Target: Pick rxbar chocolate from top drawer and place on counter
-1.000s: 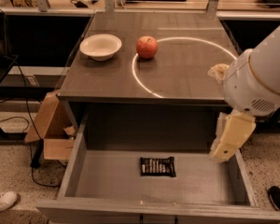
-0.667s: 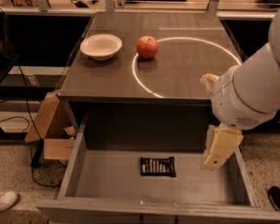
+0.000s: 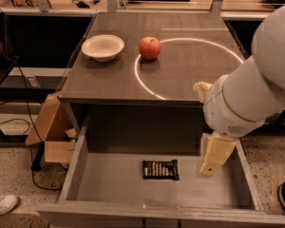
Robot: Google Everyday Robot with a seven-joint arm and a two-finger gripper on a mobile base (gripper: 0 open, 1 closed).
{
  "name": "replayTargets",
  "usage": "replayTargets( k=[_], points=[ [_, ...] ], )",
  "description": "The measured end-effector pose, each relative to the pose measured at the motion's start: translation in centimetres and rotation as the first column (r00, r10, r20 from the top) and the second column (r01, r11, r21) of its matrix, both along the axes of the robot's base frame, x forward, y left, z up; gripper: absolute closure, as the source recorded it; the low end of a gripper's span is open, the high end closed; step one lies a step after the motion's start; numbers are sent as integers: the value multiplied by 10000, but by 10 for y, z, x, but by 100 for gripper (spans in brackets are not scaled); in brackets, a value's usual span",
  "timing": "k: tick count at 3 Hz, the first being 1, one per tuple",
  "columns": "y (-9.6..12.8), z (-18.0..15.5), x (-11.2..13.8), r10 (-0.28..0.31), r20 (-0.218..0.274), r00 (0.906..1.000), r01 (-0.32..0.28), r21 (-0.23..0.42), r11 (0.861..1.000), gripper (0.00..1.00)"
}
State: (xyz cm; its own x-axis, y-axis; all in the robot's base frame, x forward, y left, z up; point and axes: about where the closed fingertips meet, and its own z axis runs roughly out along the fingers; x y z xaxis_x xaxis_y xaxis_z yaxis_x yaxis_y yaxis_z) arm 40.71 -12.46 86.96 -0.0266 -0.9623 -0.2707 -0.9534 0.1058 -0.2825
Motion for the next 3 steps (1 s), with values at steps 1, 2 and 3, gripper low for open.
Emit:
replayTargets(
  k=[1,2,3],
  points=[
    [19,-24,-3,448,-213,9988,-447,48,9990,0],
    [19,-24,-3,448,-213,9988,-447,48,9990,0],
    [46,-59,6,674,152,9976,-675,71,9977,0]
  ],
)
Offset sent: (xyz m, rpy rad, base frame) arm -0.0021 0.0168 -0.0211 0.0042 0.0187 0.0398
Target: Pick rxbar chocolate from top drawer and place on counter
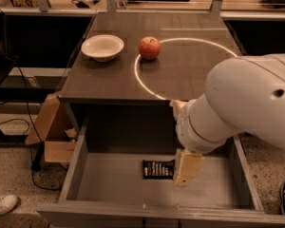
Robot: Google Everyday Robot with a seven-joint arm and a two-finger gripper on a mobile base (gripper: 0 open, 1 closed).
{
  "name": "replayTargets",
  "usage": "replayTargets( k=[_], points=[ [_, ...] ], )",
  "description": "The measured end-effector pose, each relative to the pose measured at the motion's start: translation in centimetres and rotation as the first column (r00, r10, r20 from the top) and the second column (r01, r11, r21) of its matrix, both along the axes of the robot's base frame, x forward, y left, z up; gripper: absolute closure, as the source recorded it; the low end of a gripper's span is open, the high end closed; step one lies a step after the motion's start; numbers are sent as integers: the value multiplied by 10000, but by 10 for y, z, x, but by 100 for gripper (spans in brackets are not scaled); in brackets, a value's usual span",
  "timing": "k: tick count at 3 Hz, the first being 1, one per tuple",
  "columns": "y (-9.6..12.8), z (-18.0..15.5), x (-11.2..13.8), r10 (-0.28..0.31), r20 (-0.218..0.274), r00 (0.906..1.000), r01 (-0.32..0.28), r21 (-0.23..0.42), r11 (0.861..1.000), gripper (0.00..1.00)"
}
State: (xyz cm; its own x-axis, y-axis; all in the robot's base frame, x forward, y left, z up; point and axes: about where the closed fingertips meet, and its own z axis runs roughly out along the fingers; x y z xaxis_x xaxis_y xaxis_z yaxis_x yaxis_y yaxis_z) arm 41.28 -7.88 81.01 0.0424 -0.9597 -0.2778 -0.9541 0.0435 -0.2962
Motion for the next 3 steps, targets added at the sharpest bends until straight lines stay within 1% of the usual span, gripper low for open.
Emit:
replayTargets(
  k=[1,2,3],
  points=[
    [0,0,0,-21,3,10000,21,-13,10000,0],
    [4,-43,31,-274,132,9995,274,-52,9996,0],
    [6,-48,30,-229,97,9997,230,-191,9996,0]
  ],
)
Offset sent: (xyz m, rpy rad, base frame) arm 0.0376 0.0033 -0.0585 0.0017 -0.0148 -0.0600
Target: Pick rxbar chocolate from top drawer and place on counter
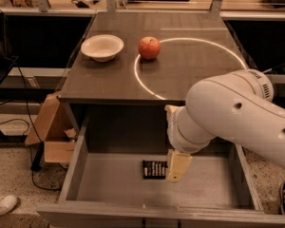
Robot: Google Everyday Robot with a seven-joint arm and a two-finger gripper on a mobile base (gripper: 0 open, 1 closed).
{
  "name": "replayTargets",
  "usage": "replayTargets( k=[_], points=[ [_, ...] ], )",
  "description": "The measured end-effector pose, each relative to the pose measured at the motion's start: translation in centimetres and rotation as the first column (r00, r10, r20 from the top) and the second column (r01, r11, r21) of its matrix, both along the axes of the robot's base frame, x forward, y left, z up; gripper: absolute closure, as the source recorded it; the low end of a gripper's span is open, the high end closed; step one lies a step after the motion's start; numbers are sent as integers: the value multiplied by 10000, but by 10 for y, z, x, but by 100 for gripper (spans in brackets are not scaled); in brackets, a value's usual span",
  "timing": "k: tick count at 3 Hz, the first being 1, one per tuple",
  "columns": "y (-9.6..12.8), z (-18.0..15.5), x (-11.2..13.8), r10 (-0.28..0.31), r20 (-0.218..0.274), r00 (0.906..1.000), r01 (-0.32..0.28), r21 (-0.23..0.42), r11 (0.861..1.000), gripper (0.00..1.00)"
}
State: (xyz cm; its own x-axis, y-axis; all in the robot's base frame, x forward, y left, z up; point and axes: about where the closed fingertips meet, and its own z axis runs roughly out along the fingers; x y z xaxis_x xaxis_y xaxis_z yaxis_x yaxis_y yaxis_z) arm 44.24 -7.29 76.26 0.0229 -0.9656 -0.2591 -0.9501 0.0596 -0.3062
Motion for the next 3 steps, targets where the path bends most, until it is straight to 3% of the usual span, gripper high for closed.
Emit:
replayTargets(
  k=[2,3],
  points=[
    [22,-50,-3,244,-619,9978,-233,188,9996,0],
    [27,-55,-2,303,-613,9977,-293,184,9994,0]
  ],
)
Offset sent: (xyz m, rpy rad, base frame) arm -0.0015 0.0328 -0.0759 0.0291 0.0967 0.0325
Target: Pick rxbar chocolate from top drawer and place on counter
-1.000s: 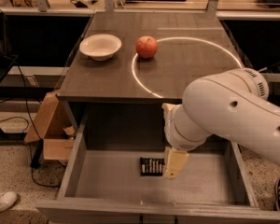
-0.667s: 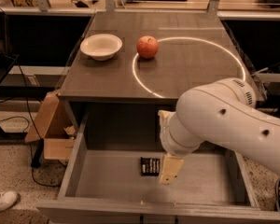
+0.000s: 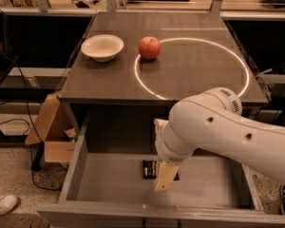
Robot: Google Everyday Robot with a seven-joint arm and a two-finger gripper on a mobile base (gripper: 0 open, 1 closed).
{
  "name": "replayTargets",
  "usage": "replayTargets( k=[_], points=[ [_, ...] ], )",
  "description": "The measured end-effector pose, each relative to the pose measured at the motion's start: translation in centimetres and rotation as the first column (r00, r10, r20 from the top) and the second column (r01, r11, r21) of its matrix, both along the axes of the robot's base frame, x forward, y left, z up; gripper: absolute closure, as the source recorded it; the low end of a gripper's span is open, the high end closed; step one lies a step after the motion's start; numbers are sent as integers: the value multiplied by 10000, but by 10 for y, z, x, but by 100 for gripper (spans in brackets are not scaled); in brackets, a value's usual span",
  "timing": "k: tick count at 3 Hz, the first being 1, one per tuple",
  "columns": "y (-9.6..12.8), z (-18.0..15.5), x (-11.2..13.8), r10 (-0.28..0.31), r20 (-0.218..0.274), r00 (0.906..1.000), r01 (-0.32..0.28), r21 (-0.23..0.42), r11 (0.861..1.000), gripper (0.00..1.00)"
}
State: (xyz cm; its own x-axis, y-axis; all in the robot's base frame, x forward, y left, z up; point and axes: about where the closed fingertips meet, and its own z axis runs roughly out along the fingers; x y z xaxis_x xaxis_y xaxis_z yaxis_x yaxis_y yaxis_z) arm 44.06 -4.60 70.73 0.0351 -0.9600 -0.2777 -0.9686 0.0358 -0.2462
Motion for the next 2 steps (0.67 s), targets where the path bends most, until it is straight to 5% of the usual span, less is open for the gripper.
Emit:
replayTargets(
  k=[1,2],
  points=[
    [27,-47,14,299,-348,9989,-293,168,9994,0],
    [26,-47,14,299,-348,9989,-293,168,9994,0]
  ],
)
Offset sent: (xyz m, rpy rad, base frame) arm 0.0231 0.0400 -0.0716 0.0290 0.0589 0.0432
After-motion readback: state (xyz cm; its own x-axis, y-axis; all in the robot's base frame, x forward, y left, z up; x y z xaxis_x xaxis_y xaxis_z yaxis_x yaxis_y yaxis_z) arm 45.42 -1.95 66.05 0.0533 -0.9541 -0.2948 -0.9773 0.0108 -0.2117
